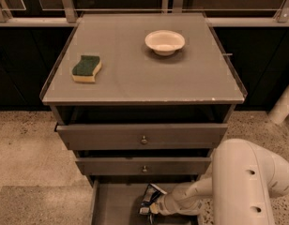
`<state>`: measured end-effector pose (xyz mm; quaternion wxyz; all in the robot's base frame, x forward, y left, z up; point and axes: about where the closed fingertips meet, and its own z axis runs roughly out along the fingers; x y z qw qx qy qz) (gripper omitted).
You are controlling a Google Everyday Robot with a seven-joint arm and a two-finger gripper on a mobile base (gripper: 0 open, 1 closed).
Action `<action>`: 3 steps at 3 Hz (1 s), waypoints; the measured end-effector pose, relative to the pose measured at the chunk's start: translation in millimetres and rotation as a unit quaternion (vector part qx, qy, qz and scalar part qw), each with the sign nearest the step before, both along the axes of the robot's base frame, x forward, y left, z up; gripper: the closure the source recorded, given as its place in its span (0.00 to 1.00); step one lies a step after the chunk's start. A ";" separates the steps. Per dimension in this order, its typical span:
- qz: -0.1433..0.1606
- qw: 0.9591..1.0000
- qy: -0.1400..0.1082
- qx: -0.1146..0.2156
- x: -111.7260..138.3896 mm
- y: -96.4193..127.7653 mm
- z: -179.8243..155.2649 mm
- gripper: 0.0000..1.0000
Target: Pick blue chip bag from bottom drawer and place on counter
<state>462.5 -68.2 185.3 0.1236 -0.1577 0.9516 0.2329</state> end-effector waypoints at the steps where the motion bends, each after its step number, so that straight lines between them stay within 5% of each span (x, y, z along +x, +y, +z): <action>1: 0.018 0.999 -0.012 0.025 -5.9 -2.6 20.8 1.00; 2: -0.002 0.998 -0.052 0.035 -14.1 -35.2 79.5 1.00; 3: -0.039 0.992 -0.120 0.017 -36.2 -72.1 156.4 1.00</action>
Offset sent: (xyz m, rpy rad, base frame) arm -0.1024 -0.0998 0.2072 0.0226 -0.1955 0.0044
